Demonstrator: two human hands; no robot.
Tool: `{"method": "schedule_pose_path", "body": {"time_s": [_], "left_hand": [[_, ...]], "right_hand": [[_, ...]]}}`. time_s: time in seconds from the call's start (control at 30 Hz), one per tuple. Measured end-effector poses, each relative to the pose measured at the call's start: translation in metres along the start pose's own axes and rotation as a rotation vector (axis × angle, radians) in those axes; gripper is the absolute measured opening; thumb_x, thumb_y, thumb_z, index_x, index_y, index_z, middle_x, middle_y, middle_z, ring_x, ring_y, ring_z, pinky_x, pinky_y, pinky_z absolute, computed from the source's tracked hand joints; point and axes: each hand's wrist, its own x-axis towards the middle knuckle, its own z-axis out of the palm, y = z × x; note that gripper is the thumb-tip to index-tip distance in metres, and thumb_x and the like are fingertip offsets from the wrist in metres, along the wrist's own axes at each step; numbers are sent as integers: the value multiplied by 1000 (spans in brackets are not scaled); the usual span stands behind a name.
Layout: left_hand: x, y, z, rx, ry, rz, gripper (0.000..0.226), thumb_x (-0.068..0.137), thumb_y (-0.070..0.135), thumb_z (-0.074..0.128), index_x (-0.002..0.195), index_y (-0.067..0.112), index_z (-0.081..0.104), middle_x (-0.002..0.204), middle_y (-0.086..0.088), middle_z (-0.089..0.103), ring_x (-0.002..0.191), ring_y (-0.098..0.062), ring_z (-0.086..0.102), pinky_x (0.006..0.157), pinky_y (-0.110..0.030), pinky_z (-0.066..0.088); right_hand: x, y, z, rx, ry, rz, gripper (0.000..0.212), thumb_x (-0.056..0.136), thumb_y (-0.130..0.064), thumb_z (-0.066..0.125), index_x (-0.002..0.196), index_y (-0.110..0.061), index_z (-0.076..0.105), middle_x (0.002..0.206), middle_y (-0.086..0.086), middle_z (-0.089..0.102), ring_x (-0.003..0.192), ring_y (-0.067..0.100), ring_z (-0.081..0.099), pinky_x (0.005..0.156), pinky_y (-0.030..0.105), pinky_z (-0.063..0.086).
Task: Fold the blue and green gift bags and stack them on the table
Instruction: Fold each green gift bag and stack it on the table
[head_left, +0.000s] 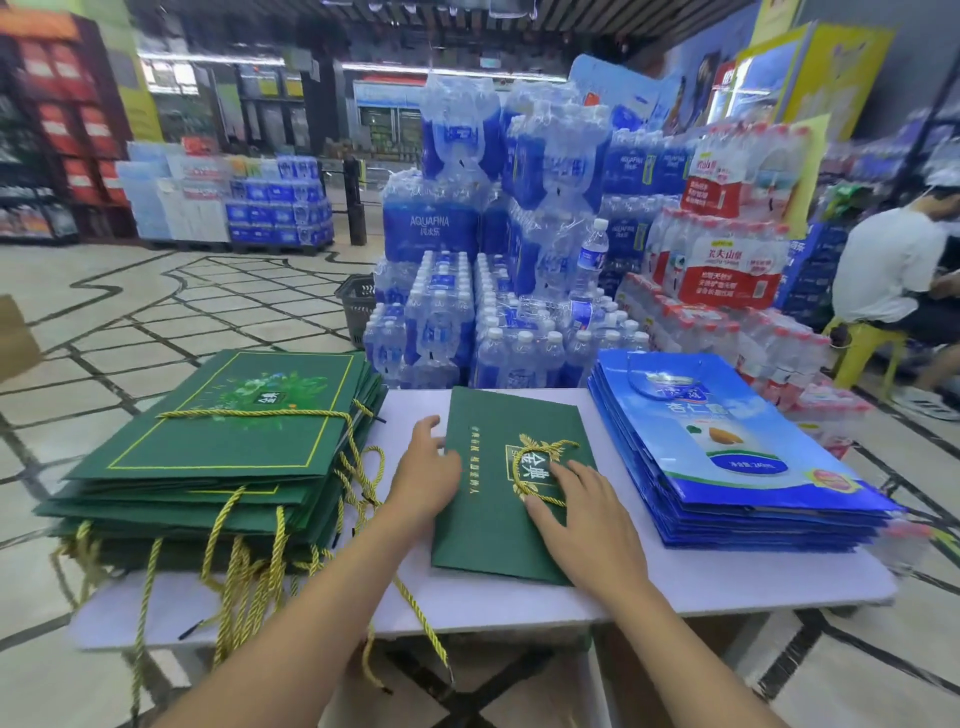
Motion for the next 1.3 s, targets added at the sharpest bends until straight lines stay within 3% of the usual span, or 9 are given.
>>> {"method": "schedule_pose_path", "body": {"time_s": [0.1,0.2,0.43,0.6,0.67,0.77,0.93,1.1,1.3], "left_hand": [[-11,11,-3,-459,-71,-126,36,99,2,50,133,12,54,109,-14,75,85,-27,73,78,-40,62],[-32,7,3,-373,-201,-97,31,99,2,52,124,15,63,103,-8,79,85,-23,76,65,-33,60],[-48,-2,-2,-348,-45,81,37,103,9,56,130,34,55,115,5,74,92,-16,76,72,-36,62],[-52,27,-14,-354,94,259,39,102,5,53,113,42,56,100,23,71,78,8,69,61,-15,53],[-50,45,-14,-384,102,281,41,101,3,53,118,40,57,97,24,73,83,3,71,65,-19,57],[-47,72,-4,-402,110,303,43,101,7,55,133,35,53,115,13,70,102,-10,69,83,-33,59],[-40,122,44,-320,28,325,38,100,10,53,133,29,49,119,11,66,100,-6,64,78,-27,53],[-28,142,116,-32,-151,321,52,92,37,59,141,27,43,129,8,63,117,-20,61,104,-38,48],[-8,116,185,304,-224,249,73,74,63,49,139,32,46,135,0,59,122,-31,57,104,-49,49]], "right_hand": [[2,-2,-4,77,39,23,65,98,-64,41,153,-29,40,161,-7,35,149,13,27,119,37,30],[0,-4,-5,80,45,29,65,98,-63,44,152,-27,42,161,-5,35,148,13,28,118,37,32],[3,-20,-17,166,12,113,73,97,-64,46,156,-23,35,163,0,28,147,22,30,117,43,35],[24,-42,-53,409,24,177,65,94,-55,59,149,-23,43,144,3,48,113,16,50,93,34,43],[32,-47,-78,447,75,157,61,92,-48,66,145,-22,49,137,2,56,107,14,51,88,30,41],[43,-44,-123,486,135,152,63,91,-44,71,146,-21,50,131,-2,59,117,19,56,89,29,41],[57,-6,-198,420,212,109,52,90,-41,74,135,-22,59,117,-8,60,102,14,55,87,33,45],[60,70,-234,209,182,183,64,90,-51,71,143,-22,51,134,-4,59,119,22,56,96,40,48],[48,141,-215,-110,66,323,76,87,-67,61,145,-21,49,143,12,56,129,36,52,101,46,48]]}}
